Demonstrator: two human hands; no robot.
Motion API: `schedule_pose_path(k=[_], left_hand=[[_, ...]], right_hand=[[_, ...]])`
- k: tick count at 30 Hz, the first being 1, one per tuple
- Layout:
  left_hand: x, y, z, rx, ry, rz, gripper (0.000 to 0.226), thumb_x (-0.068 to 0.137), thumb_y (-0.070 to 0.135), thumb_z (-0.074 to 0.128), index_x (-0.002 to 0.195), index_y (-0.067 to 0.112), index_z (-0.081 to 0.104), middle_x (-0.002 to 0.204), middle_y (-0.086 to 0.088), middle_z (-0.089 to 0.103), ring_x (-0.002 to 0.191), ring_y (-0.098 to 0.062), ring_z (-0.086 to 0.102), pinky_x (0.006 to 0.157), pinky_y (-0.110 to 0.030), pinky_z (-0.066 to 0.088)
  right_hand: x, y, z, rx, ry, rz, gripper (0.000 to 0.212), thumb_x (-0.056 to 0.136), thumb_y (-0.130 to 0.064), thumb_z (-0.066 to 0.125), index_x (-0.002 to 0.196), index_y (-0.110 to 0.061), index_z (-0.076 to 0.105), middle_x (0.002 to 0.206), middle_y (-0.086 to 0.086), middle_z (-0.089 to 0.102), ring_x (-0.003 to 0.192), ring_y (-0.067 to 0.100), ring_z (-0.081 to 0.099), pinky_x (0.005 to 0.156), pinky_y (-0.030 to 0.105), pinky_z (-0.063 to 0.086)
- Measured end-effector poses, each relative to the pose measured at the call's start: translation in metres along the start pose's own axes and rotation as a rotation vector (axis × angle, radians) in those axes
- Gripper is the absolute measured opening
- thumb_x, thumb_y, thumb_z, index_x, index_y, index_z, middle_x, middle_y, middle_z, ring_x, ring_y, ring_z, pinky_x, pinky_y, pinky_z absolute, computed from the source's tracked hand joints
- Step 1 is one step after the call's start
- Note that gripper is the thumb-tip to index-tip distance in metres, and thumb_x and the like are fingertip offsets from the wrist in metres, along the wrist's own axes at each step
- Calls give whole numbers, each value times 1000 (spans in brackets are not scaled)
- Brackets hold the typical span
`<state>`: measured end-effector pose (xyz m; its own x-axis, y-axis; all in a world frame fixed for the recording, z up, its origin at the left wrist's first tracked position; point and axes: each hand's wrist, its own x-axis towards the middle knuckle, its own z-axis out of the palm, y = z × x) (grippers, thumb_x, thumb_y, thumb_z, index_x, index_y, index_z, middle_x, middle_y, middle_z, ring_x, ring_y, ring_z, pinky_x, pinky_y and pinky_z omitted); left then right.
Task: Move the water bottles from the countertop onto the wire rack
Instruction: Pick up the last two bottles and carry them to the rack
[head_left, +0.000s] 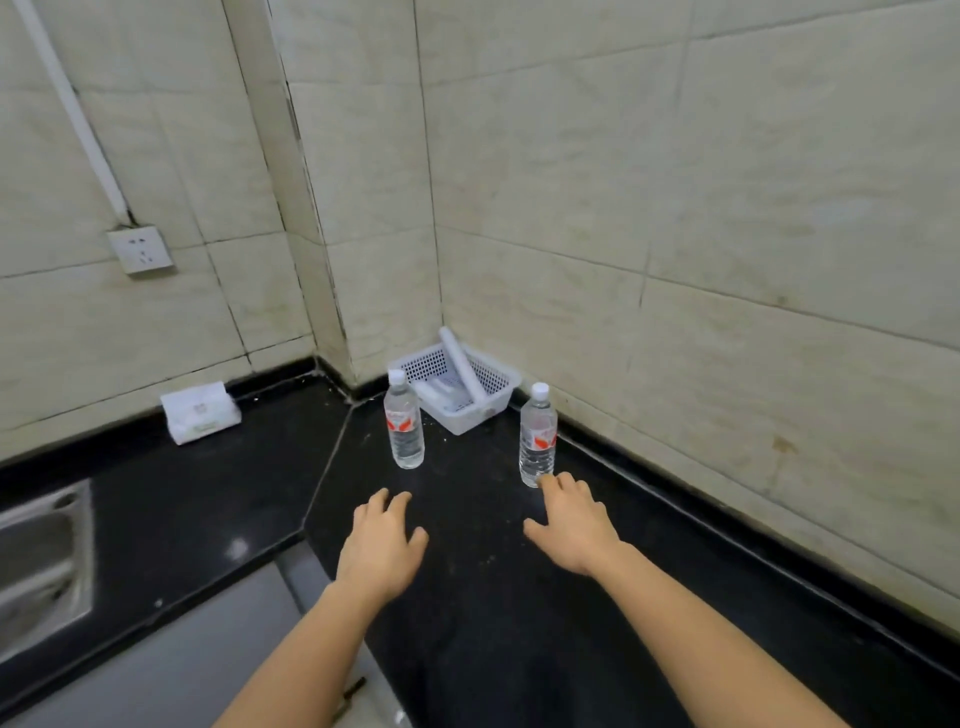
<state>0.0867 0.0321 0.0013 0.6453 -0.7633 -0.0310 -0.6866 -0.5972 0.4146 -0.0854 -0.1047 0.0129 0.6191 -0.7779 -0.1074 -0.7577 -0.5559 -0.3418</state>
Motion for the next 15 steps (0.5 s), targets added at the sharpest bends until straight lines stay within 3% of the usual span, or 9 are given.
schedule_pose_path(k=[6, 11, 15], left_hand=[[99, -27, -2, 5, -11, -28, 59, 93, 34, 45, 146, 18, 25, 157, -9, 16, 144, -27, 14, 113, -42, 29], [192, -44, -3, 30, 10, 17, 65, 93, 34, 47, 148, 17, 17, 158, -13, 10, 145, -32, 7, 115, -44, 24], [263, -45, -8, 34, 88, 89, 71, 93, 38, 47, 150, 21, 6, 159, -12, 0, 145, -33, 3, 116, -47, 23]], right_hand=[[94, -5, 5, 3, -14, 85, 67, 90, -35, 57, 146, -19, 24, 141, 9, 38, 125, 29, 41, 99, 46, 43], [161, -2, 0, -23, 84, 169, 77, 90, -34, 57, 150, -21, 10, 141, 11, 34, 123, 30, 41, 96, 44, 44], [206, 4, -8, -35, 156, 234, 69, 91, -32, 54, 147, -22, 15, 141, 12, 34, 122, 33, 43, 93, 46, 45]])
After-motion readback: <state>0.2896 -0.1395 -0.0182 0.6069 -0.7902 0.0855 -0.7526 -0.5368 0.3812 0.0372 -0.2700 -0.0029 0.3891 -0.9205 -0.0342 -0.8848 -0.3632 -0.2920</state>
